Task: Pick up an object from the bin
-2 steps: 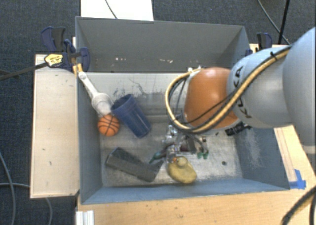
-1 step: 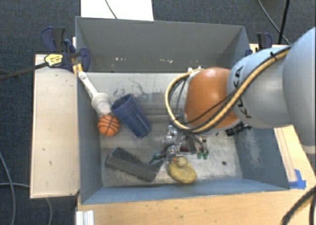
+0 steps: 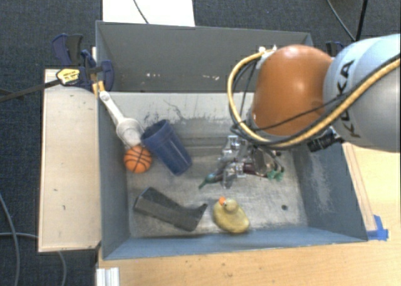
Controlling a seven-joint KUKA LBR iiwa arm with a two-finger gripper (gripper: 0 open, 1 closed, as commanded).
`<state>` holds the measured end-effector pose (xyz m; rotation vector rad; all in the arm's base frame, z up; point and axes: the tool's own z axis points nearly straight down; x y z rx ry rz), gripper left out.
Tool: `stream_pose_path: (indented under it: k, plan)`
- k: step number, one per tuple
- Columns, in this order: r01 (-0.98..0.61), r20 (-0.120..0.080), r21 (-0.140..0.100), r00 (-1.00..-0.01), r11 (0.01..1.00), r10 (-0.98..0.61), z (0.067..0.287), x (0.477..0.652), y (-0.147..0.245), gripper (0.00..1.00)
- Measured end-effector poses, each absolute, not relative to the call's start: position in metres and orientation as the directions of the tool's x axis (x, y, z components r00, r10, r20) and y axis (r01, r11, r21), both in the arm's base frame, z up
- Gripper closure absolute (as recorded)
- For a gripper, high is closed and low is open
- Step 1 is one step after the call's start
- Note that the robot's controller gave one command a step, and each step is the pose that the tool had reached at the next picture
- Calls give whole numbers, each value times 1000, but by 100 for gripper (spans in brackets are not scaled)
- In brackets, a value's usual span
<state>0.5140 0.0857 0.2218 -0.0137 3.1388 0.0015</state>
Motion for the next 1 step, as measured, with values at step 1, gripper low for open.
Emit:
stream_pose_path:
  k: [1]
  plan:
    - [-9,-3,1,-1000,1000,-9,222,514,86,100]
